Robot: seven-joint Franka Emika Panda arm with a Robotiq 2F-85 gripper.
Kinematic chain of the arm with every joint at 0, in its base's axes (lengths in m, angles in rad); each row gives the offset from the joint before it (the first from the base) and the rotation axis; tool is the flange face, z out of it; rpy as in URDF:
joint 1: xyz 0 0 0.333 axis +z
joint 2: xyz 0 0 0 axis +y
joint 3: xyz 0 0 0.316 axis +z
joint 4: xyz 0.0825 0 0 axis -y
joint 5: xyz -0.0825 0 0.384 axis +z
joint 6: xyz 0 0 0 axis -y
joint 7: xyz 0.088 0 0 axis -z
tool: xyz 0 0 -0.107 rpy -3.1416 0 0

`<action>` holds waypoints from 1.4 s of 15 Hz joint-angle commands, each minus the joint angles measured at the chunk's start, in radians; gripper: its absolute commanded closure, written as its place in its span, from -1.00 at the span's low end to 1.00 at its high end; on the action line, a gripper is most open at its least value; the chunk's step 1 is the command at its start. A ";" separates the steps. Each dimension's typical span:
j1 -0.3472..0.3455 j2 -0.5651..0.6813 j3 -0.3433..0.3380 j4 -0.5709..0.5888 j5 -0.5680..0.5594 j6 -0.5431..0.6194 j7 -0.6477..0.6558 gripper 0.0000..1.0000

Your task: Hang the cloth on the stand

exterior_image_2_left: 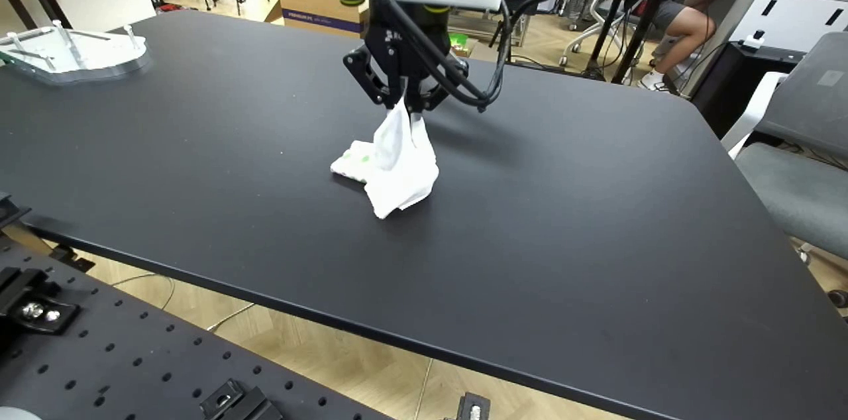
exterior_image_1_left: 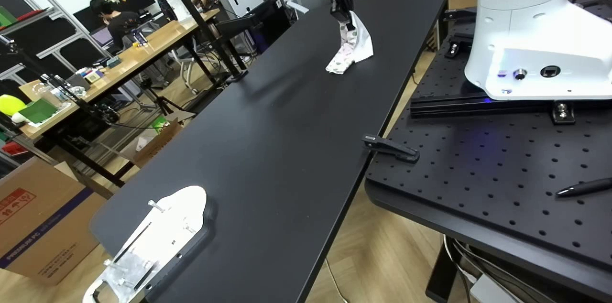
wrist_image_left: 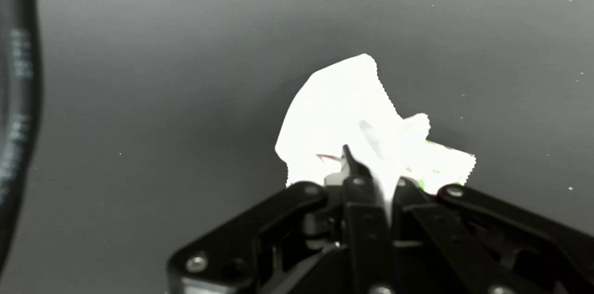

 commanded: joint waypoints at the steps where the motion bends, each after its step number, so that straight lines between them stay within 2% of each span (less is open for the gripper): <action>1: 0.000 -0.128 -0.006 0.015 -0.021 -0.168 0.050 0.99; 5: 0.022 -0.233 0.013 0.094 -0.004 -0.396 0.098 0.99; 8: 0.048 -0.264 0.036 0.194 0.003 -0.499 0.144 0.99; 10: 0.065 -0.255 0.051 0.273 0.011 -0.525 0.172 0.99; 13: 0.093 -0.231 0.068 0.374 0.029 -0.486 0.167 0.99; 14: 0.086 -0.268 0.056 0.297 0.019 -0.476 0.139 0.99; 21: 0.088 -0.253 0.058 0.305 0.010 -0.460 0.158 0.99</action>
